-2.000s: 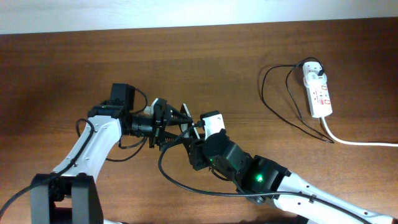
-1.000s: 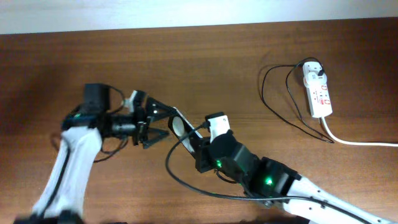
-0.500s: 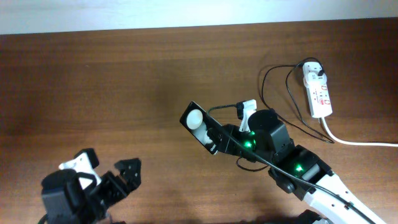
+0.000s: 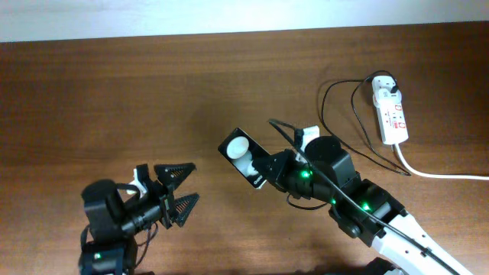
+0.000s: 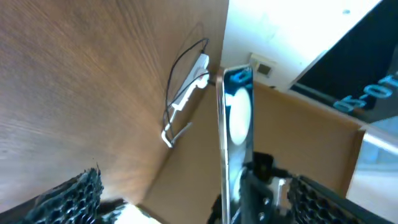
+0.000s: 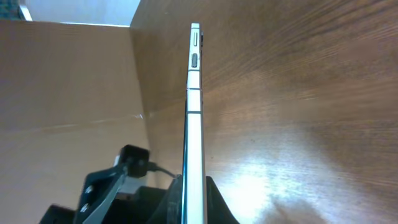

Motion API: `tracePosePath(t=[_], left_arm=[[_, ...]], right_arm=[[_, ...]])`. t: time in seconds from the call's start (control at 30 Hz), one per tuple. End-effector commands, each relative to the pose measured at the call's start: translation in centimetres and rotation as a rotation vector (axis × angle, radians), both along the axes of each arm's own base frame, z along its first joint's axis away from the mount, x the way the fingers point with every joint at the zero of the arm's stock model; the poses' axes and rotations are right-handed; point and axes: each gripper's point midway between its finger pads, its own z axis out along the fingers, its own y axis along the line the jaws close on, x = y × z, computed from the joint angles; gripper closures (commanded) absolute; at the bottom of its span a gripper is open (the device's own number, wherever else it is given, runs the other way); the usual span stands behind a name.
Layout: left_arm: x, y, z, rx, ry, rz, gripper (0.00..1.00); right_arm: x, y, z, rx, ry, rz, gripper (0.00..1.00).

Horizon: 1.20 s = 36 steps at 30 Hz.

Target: Plug charger to phone and switch on socket

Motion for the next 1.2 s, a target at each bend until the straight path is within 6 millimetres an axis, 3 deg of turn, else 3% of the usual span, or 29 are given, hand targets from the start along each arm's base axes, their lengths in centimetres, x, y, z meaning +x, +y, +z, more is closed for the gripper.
tracePosePath(t=[0.0,0.1,0.27,0.53,0.63,0.73,0.77,0.93,1.17], left_arm=[[0.9,-0.2,-0.4,-0.102,0.11,0.013,0.01],[1.9,-0.3,-0.5,-0.128,0.123,0.017,0.01],[3.5,-0.8,0.8,-0.171,0.104,0.041,0.01],[4.2,-1.4,0.8,-0.131,0.074,0.074,0.0],[4.4,-1.2,0.8,-0.15,0.101,0.104,0.16],[4.5,-1.2,0.9,-0.15,0.093,0.103,0.16],[4.7,-1.2,1.4,-0.151,0.063,0.101,0.24],[5.2,-1.3,3.0,-0.153,-0.029,0.09,0.35],[4.3,-3.6,2.9,-0.158,-0.007,0.03,0.44]], right_arm=[[-0.7,1.0,1.1,0.063,0.02,0.005,0.96],[-0.9,3.0,1.0,0.081,0.008,0.049,0.96],[-1.4,4.8,-1.5,0.086,0.147,0.044,0.96],[-2.5,7.1,-0.1,0.177,0.173,0.077,0.96],[-2.8,7.2,-0.1,0.199,0.22,0.063,0.96],[-2.8,7.3,-0.1,0.228,0.282,0.029,0.96],[-2.9,7.3,-0.1,0.229,0.282,0.03,0.96],[-2.9,7.4,0.1,0.264,0.337,0.007,0.96],[-2.7,7.7,0.9,0.291,0.31,0.015,0.96]])
